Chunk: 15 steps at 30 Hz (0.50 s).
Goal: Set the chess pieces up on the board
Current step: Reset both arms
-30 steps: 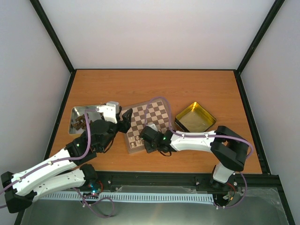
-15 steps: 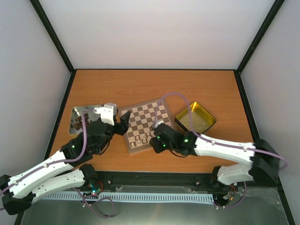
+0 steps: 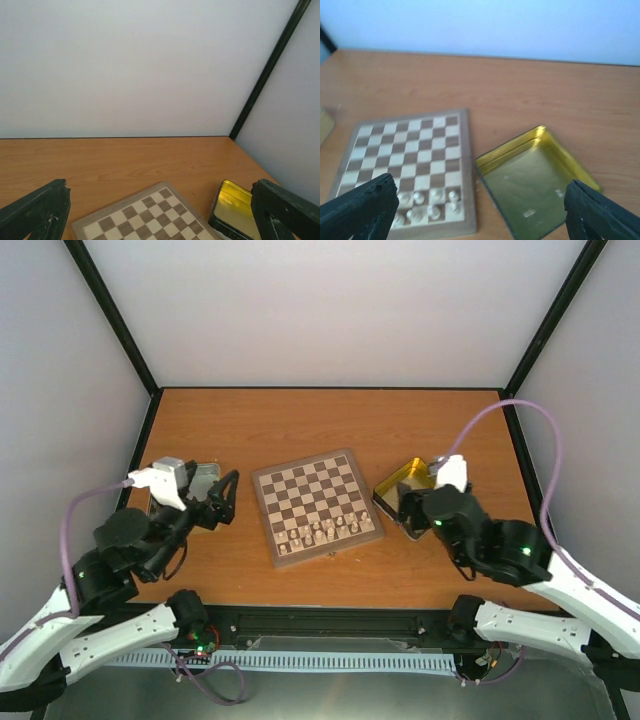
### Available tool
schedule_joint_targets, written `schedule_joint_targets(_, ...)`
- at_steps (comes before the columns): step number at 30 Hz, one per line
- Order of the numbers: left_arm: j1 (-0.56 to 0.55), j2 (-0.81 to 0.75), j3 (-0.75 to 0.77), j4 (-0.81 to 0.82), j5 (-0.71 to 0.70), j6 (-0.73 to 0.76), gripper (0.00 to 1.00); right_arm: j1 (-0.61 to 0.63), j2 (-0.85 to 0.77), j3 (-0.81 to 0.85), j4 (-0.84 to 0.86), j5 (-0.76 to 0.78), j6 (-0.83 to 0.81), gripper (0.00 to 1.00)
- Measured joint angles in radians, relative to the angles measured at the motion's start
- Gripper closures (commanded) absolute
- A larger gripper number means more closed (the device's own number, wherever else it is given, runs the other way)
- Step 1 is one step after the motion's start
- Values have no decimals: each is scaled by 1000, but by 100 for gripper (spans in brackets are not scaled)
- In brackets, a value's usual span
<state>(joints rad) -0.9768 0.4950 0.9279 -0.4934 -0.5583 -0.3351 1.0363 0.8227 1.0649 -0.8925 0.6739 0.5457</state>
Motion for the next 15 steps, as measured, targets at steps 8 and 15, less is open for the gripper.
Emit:
schedule_joint_targets(8,0,-70,86,-113,-117,38,0,0,-146,72,-114,212,-31,0)
schedule_joint_targets(15,0,-144,132,-135,-192,104,0,0,-234,73,-143,295,-53,0)
